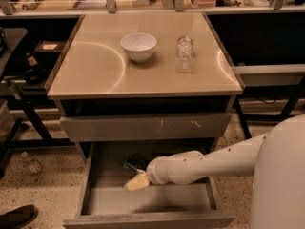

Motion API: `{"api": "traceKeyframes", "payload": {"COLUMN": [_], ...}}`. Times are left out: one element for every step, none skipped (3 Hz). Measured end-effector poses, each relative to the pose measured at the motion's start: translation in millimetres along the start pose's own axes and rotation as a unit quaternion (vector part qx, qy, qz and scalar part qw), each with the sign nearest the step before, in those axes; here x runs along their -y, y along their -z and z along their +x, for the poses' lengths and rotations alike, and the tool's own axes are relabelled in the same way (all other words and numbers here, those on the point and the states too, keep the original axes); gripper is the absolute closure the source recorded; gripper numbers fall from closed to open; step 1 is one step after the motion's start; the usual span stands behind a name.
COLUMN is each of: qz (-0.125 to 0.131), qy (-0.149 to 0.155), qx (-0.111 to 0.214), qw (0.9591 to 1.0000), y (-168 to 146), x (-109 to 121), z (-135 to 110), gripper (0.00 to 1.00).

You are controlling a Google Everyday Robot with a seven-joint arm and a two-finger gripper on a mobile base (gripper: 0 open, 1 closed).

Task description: Pick redbull can from middle drawer and place on counter

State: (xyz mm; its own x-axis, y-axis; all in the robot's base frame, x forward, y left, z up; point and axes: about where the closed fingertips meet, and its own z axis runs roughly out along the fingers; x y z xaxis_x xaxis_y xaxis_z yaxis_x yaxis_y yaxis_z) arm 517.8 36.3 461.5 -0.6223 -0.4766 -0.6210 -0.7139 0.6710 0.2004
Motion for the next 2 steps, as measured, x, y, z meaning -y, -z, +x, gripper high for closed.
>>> {"api": "traceKeyframes", "payload": {"qz": [-0.006,-0.003], "qy": [0.002,0.005], "qx": [0.007,0.014], "qw": [1.0,0.9999], "y": [-16,-30], "x": [5,12], "z": [-1,-4], "gripper": [0.0,0.0]}}
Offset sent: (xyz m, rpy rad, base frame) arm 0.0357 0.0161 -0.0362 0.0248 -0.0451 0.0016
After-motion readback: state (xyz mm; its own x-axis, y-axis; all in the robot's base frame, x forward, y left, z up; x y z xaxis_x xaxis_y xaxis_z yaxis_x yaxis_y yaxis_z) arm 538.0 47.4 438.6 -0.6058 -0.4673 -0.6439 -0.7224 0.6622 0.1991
